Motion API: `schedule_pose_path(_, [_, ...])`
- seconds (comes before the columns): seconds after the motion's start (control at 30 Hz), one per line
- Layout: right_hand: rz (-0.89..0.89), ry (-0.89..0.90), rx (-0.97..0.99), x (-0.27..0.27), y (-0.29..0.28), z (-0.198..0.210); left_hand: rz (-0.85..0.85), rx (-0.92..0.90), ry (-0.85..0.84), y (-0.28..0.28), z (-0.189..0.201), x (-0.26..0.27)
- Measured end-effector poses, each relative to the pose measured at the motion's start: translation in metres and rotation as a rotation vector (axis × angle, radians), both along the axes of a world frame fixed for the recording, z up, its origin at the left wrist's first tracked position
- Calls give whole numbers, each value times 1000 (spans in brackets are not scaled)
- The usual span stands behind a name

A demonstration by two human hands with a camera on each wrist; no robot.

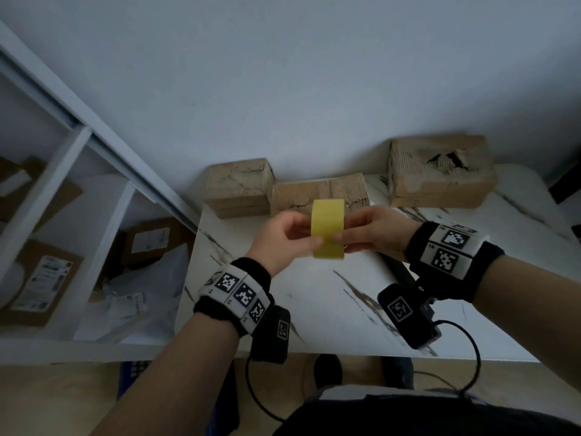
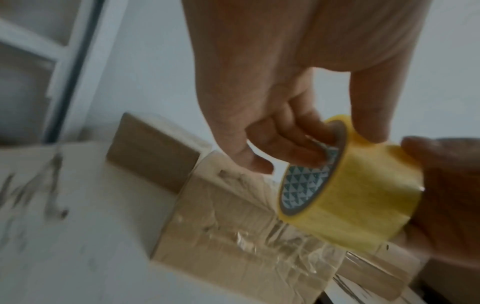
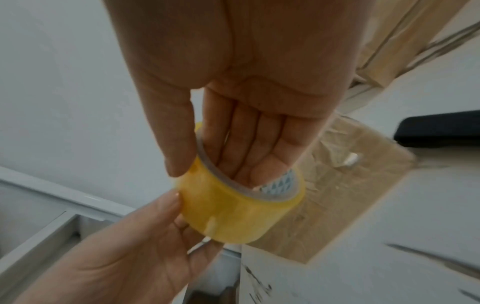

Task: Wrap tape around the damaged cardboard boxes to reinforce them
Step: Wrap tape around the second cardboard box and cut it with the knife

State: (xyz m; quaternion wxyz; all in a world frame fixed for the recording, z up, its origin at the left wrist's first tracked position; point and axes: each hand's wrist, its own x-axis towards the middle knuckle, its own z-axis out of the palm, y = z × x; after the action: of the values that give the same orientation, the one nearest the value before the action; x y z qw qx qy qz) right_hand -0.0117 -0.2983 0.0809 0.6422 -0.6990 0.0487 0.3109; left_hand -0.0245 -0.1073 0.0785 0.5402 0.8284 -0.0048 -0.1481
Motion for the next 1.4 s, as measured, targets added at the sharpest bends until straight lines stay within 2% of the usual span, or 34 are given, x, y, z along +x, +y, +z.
schedule_pose_path(0.07, [-15, -19, 8, 4, 1, 9, -7, 163, -188, -1, 7, 4])
schedule_pose_path(0.13, [-18, -31, 9, 6, 2, 17, -112, 322, -327, -6, 19, 5])
schedule_pose_path(0.23, [-30, -51, 49, 9, 2, 22, -220, 497, -438, -13, 32, 5])
schedule_pose_path(0.33, [-57, -60, 65, 9, 2, 30, -198, 571, -494, -17, 41, 5])
schedule_pose_path(0.53, [-23, -136, 51, 12, 0, 40, -149, 573, -560, -17, 53, 10])
schedule_pose_path(0.77, [35, -359, -233, 17, 1, 44, -83, 591, -583, -15, 57, 17])
schedule_pose_path(0.97, [-30, -425, -222, 20, 4, 48, -41, 604, -601, -19, 59, 20])
schedule_pose_path(1.13, [-19, -445, -270, 22, 2, 53, -2, 477, -570, -21, 55, 24])
schedule_pose_path(1.4, [-88, -510, -378, 18, 9, 56, -84, 738, -615, -28, 63, 23])
